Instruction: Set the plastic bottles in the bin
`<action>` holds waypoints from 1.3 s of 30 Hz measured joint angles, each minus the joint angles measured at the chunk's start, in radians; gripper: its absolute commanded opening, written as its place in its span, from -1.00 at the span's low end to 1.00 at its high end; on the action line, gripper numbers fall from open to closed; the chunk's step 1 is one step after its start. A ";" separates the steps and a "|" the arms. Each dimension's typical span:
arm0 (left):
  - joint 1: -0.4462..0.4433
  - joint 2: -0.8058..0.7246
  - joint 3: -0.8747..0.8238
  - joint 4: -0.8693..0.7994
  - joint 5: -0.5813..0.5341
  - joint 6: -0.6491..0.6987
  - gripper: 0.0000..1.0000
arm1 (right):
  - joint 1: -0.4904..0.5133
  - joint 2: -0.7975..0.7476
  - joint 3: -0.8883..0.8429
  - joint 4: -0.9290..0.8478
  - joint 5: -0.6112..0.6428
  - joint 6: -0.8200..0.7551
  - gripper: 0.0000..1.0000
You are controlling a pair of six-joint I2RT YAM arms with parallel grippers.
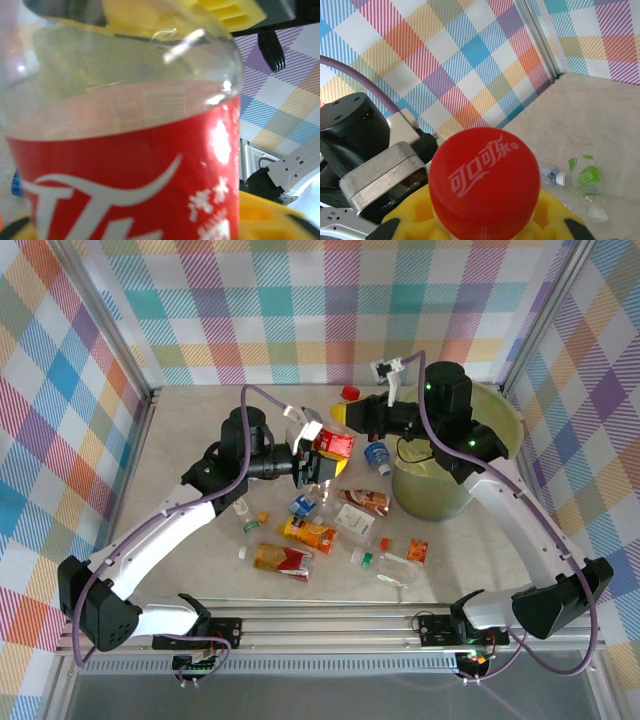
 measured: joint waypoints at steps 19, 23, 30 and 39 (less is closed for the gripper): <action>-0.007 -0.370 -0.178 -0.051 -0.526 -0.059 1.00 | -0.003 -0.079 0.237 -0.193 0.672 -0.267 -0.95; -0.007 -0.403 -0.201 -0.061 -0.640 -0.090 1.00 | -0.019 -0.078 0.250 -0.194 0.876 -0.355 -0.89; -0.007 -0.404 -0.208 -0.067 -0.763 -0.134 1.00 | -0.090 -0.047 0.233 -0.200 1.077 -0.452 -0.86; -0.007 -0.399 -0.214 -0.096 -0.917 -0.200 1.00 | -0.127 -0.049 0.032 -0.213 1.099 -0.386 -0.68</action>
